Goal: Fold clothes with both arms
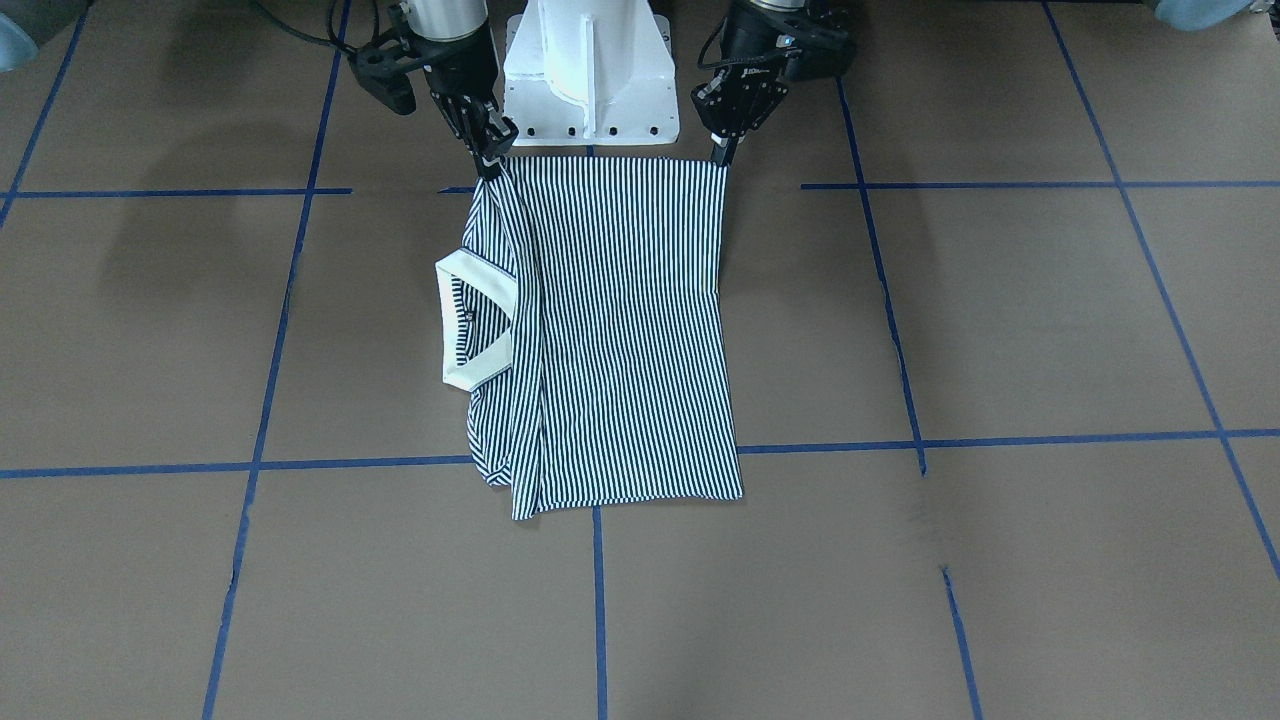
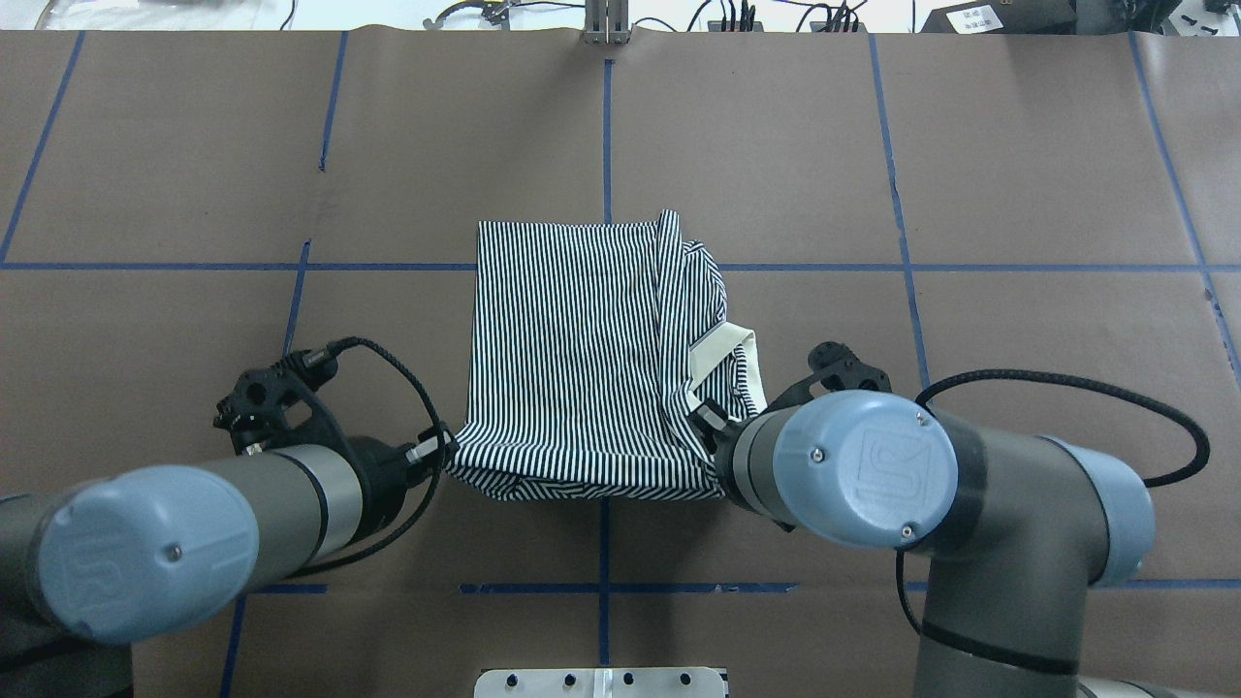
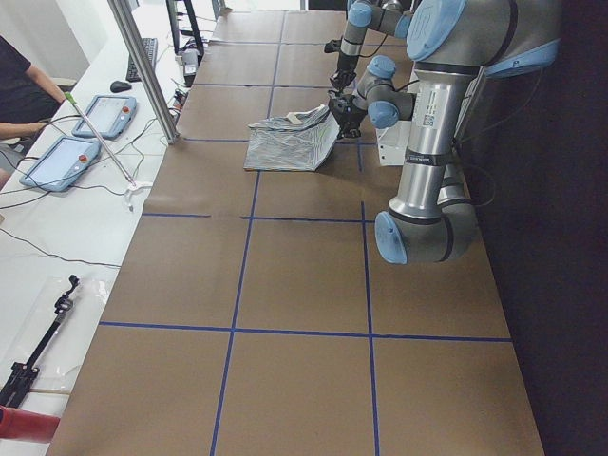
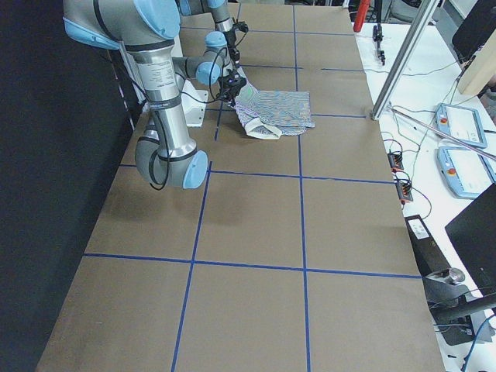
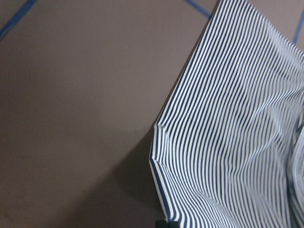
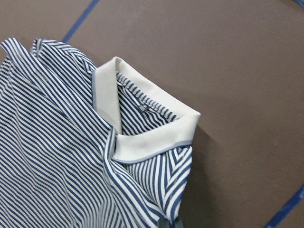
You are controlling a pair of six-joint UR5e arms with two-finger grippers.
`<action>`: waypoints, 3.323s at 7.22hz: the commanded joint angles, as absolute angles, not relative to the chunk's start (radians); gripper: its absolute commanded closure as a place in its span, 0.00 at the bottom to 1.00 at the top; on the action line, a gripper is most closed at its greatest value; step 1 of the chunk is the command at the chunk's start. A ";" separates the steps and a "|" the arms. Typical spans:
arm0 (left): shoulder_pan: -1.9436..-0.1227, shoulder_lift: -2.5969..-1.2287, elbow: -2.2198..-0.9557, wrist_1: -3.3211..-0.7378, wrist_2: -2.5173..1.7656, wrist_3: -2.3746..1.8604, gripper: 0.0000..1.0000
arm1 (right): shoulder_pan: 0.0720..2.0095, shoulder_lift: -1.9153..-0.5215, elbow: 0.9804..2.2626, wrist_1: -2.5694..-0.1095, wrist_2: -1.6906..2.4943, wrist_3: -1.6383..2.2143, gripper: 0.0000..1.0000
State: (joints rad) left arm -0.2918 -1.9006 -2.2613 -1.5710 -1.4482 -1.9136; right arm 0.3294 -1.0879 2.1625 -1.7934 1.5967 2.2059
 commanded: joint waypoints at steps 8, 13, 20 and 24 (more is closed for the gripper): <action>-0.647 -2.270 -1.413 -1.920 -1.471 -1.404 0.58 | 0.740 -0.617 1.134 -1.322 1.813 1.743 0.45; -0.709 -2.202 -1.492 -2.034 -1.532 -1.332 0.00 | 0.827 -0.676 1.159 -1.266 1.877 1.589 0.00; -1.494 -1.849 -1.448 -2.034 -2.288 0.012 0.00 | 1.454 -1.225 1.393 -1.387 2.347 0.356 0.00; -1.629 -1.766 -1.433 -1.856 -2.399 0.147 0.00 | 1.578 -1.401 1.521 -1.649 2.349 -0.051 0.00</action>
